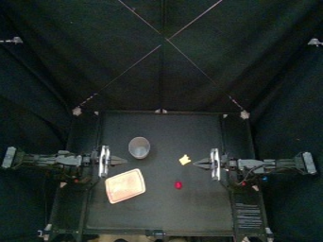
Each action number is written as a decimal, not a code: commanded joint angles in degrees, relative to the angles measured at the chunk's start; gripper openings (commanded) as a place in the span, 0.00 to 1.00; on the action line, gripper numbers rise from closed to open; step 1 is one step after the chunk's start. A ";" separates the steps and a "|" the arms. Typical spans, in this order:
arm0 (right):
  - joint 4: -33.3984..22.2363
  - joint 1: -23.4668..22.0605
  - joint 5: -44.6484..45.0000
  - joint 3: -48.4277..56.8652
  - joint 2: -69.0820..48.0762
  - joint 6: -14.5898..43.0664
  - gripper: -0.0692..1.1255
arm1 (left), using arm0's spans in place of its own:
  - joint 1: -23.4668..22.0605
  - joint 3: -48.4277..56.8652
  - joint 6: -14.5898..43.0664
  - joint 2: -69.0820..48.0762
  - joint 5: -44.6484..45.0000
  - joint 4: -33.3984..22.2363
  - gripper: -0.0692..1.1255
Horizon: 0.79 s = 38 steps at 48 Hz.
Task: Pick the fries then place it on the pink plate
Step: Pick the fries
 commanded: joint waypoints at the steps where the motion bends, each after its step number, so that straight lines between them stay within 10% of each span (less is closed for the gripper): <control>1: -0.62 -4.48 0.26 -0.09 2.37 -0.09 0.06 | -0.09 -1.23 0.26 0.70 -0.79 0.18 0.07; 16: -9.23 -18.81 21.27 -5.19 15.73 -0.18 0.17 | 0.09 -0.79 0.35 0.70 -0.88 0.26 0.07; 33: -16.08 -18.63 33.84 -12.57 25.14 0.70 0.90 | 0.35 -0.79 0.26 0.70 -0.97 0.26 0.07; 38: -14.85 -18.72 33.40 -12.92 26.54 1.32 0.97 | 0.53 -0.70 0.26 0.70 -1.05 0.26 0.07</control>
